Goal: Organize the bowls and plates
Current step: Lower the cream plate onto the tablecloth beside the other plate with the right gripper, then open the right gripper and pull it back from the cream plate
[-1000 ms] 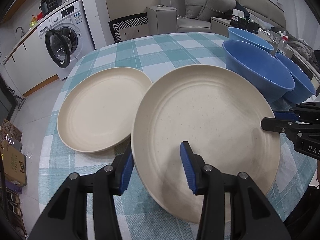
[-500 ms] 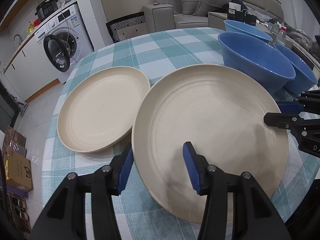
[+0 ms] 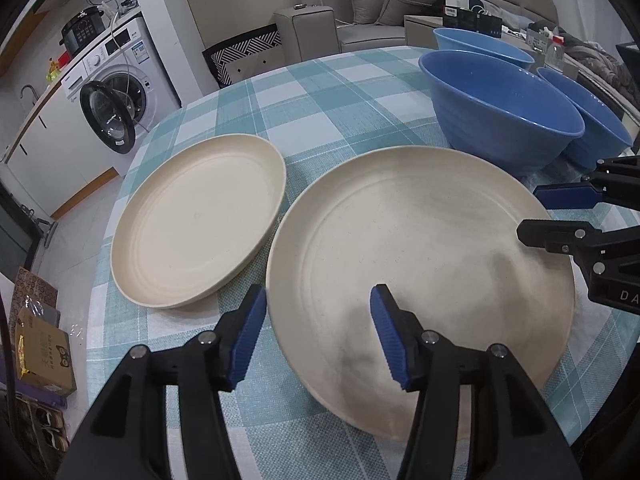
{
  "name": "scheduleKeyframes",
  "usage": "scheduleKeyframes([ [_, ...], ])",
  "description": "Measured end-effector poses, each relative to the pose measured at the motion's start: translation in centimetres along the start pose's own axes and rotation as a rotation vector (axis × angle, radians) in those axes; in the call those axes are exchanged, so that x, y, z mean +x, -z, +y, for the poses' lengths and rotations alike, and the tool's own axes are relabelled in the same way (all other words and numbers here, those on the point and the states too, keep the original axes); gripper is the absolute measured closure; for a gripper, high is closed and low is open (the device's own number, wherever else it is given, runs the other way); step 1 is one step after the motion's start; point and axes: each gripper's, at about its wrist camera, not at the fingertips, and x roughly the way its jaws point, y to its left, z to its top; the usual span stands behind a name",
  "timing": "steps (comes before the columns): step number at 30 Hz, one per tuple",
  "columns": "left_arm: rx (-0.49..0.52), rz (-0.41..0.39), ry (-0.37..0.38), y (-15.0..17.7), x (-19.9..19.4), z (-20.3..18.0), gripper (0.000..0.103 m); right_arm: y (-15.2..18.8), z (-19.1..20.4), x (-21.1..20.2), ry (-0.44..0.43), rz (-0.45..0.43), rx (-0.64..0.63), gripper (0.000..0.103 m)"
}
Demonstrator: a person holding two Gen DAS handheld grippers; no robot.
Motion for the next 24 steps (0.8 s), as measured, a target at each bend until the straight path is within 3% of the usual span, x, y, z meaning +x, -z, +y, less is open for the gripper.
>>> scheduleKeyframes([
  [12,0.009,0.0,0.006,0.0,0.1,-0.1,0.046,0.0,0.0,0.1,-0.008,-0.005,-0.002,0.063],
  [21,-0.039,-0.014,0.045,-0.3,-0.6,1.0,0.039,-0.2,0.2,-0.7,-0.039,-0.035,0.003,0.032],
  [24,-0.072,-0.039,0.063,-0.4,-1.3,1.7,0.029,-0.3,0.1,-1.1,-0.057,-0.05,0.015,0.027],
])
